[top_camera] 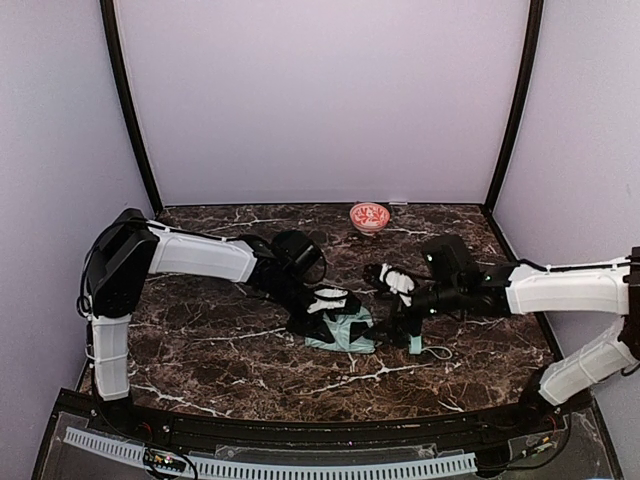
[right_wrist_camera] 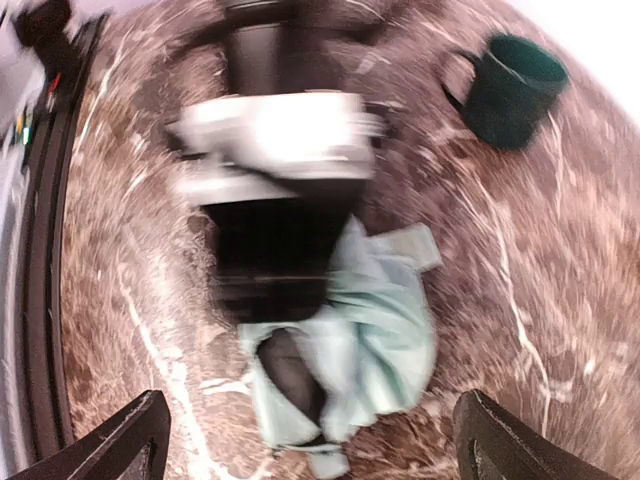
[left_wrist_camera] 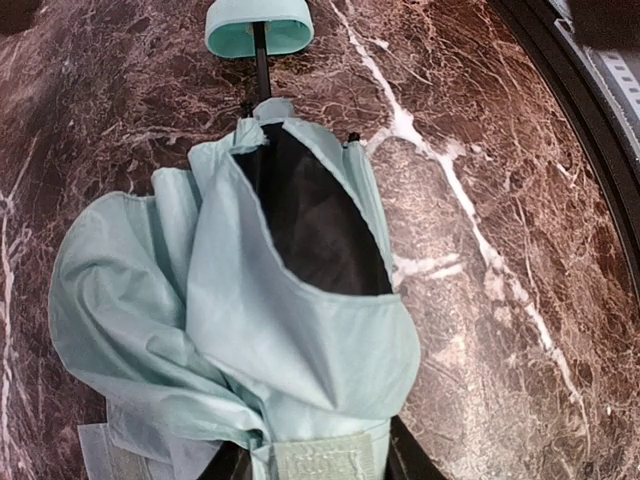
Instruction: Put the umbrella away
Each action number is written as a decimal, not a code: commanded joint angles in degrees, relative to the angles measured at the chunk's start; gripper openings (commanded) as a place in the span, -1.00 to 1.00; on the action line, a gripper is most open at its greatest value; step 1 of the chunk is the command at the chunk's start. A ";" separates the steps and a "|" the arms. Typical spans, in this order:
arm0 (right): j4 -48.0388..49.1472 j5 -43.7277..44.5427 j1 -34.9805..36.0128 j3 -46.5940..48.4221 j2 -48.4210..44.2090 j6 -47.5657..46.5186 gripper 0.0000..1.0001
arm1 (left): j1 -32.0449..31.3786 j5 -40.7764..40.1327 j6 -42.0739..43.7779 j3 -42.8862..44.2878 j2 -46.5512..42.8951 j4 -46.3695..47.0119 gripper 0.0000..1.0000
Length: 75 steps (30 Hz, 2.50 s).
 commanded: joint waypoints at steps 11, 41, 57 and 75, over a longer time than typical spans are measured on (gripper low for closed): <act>20.66 29.18 17.78 -4.79 8.84 -22.68 1.00 | 0.94 0.04 -2.60 -0.69 9.32 -19.56 -0.50; -4.45 19.93 13.22 9.32 23.49 -15.15 -0.45 | 3.15 -7.84 -14.27 -14.30 -7.43 19.45 0.98; -22.20 -2.04 5.54 20.96 37.06 -4.21 -0.57 | -0.65 -13.05 -0.42 -38.51 -30.05 41.37 0.76; -25.52 -11.99 3.18 25.47 42.19 -5.53 -0.51 | -5.99 -32.99 8.87 -27.07 -10.18 37.15 0.73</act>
